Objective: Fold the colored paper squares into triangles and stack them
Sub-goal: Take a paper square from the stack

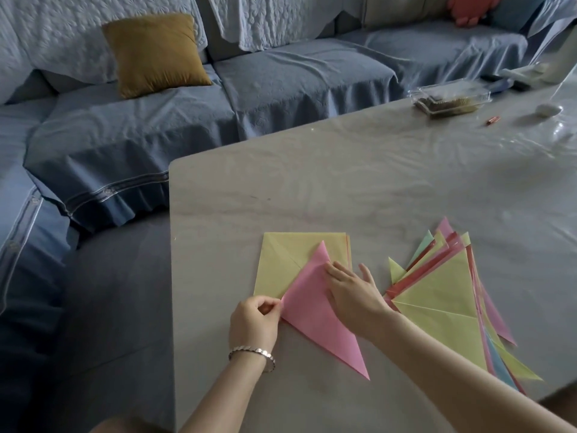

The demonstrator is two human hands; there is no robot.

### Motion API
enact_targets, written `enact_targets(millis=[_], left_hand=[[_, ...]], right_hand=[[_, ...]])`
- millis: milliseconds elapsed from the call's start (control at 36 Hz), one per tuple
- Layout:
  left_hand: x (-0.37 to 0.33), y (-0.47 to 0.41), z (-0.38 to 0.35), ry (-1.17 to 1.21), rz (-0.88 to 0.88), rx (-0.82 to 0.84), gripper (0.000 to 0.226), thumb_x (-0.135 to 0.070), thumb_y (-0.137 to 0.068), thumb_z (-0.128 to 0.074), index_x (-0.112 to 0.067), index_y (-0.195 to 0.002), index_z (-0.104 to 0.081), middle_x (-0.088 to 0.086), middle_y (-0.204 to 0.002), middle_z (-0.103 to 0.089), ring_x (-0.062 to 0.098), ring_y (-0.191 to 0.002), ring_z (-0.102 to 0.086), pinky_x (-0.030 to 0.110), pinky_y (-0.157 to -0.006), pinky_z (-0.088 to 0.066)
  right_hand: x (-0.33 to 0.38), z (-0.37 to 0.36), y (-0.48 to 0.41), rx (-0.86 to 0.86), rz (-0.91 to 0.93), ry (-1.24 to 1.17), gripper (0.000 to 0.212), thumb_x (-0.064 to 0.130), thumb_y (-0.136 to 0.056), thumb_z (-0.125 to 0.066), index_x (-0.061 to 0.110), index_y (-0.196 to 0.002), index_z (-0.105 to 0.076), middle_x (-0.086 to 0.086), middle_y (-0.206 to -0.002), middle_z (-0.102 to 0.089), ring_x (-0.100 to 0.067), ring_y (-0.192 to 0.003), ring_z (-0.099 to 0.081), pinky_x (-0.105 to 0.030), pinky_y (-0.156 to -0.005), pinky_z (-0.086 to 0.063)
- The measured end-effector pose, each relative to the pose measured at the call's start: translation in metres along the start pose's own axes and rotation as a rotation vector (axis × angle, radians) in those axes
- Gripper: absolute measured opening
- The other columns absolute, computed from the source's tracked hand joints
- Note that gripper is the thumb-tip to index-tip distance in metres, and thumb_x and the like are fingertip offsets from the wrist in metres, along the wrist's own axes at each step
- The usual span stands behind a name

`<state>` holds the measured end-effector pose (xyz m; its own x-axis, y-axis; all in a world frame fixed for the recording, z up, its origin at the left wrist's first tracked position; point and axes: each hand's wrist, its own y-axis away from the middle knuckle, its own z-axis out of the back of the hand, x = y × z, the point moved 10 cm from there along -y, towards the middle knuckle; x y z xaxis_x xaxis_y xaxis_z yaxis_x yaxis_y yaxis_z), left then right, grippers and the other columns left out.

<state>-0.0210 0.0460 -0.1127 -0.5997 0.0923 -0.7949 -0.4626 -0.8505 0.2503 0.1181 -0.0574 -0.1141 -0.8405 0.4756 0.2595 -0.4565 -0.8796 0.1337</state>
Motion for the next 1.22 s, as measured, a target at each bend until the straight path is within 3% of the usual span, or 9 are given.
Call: enact_targets(millis=[167,278,417,583,778,944,1056,1139,1222], left_hand=[[0.002,-0.003,-0.001,0.011,0.014,0.041,0.015,-0.018,-0.079,-0.07,-0.02,-0.064,-0.065,-0.004,-0.06,-0.066,0.009,-0.057,-0.059,0.008,-0.046,-0.037],[0.001,-0.001,-0.001,0.019,0.008,0.039,0.02,-0.017,-0.079,-0.07,-0.021,-0.061,-0.064,-0.004,-0.057,-0.065,0.003,-0.052,-0.058,0.006,-0.045,-0.037],[0.001,0.0,-0.001,0.007,0.004,0.036,0.021,-0.016,-0.079,-0.069,-0.022,-0.06,-0.064,-0.005,-0.057,-0.066,0.007,-0.056,-0.06,0.011,-0.049,-0.039],[0.001,0.001,0.0,-0.011,-0.017,0.017,0.015,-0.02,-0.077,-0.072,-0.024,-0.063,-0.066,-0.008,-0.062,-0.066,0.011,-0.062,-0.062,0.019,-0.054,-0.043],[0.003,-0.001,0.0,-0.022,-0.018,0.003,0.022,-0.014,-0.077,-0.07,-0.027,-0.06,-0.064,-0.009,-0.061,-0.066,0.006,-0.061,-0.061,0.015,-0.053,-0.041],[0.002,-0.001,-0.001,-0.006,-0.029,0.009,0.02,-0.011,-0.078,-0.068,-0.023,-0.062,-0.065,-0.007,-0.06,-0.065,0.007,-0.06,-0.06,0.015,-0.054,-0.041],[0.002,0.0,-0.001,0.005,-0.032,0.008,0.02,-0.01,-0.078,-0.067,-0.023,-0.063,-0.065,-0.007,-0.06,-0.065,0.006,-0.06,-0.06,0.016,-0.055,-0.042],[0.002,0.0,-0.001,-0.005,-0.034,0.004,0.02,-0.011,-0.078,-0.067,-0.024,-0.063,-0.065,-0.006,-0.062,-0.066,0.011,-0.064,-0.063,0.019,-0.058,-0.045],[0.002,0.001,0.0,-0.001,-0.032,-0.004,0.022,-0.011,-0.078,-0.067,-0.025,-0.062,-0.064,-0.006,-0.062,-0.066,0.012,-0.065,-0.063,0.022,-0.061,-0.046]], right_hand=[[-0.008,0.003,-0.044,0.005,-0.062,0.071,0.04,0.015,-0.096,-0.032,0.011,-0.136,-0.037,0.0,-0.149,-0.025,-0.014,-0.138,-0.018,-0.046,-0.112,-0.009],[-0.014,0.007,-0.055,-0.023,-0.066,0.028,0.034,0.011,-0.095,-0.034,0.013,-0.126,-0.047,0.004,-0.138,-0.037,-0.012,-0.134,-0.023,-0.04,-0.112,-0.008],[-0.026,0.005,-0.053,0.07,-0.031,-0.091,0.043,0.022,-0.098,-0.038,0.019,-0.141,-0.034,0.01,-0.152,-0.023,-0.012,-0.143,-0.008,-0.039,-0.112,-0.006],[-0.036,-0.003,-0.026,0.255,0.008,-0.048,0.089,0.052,-0.085,-0.055,0.018,-0.149,-0.005,0.007,-0.157,0.004,-0.013,-0.142,0.014,-0.045,-0.115,0.008],[-0.024,-0.006,0.012,0.282,0.072,0.022,0.11,0.063,-0.071,-0.062,0.012,-0.149,-0.003,0.006,-0.156,0.009,-0.012,-0.141,0.018,-0.042,-0.113,0.008],[-0.01,-0.016,0.044,0.32,0.121,0.005,0.137,0.084,-0.037,-0.032,0.012,-0.149,0.001,0.005,-0.155,0.013,-0.004,-0.129,0.027,-0.038,-0.113,0.008],[-0.003,-0.024,0.061,0.336,0.148,0.01,0.141,0.083,-0.033,-0.029,0.01,-0.148,0.006,0.004,-0.153,0.02,-0.008,-0.129,0.03,-0.037,-0.113,0.008],[-0.001,-0.028,0.068,0.363,0.149,0.013,0.142,0.083,-0.038,-0.043,0.008,-0.147,0.01,0.0,-0.155,0.019,-0.009,-0.13,0.03,-0.035,-0.113,0.01],[0.002,-0.029,0.075,0.393,0.145,0.038,0.133,0.067,-0.06,-0.068,0.006,-0.146,0.013,-0.002,-0.153,0.022,-0.008,-0.13,0.029,-0.04,-0.115,0.009]])
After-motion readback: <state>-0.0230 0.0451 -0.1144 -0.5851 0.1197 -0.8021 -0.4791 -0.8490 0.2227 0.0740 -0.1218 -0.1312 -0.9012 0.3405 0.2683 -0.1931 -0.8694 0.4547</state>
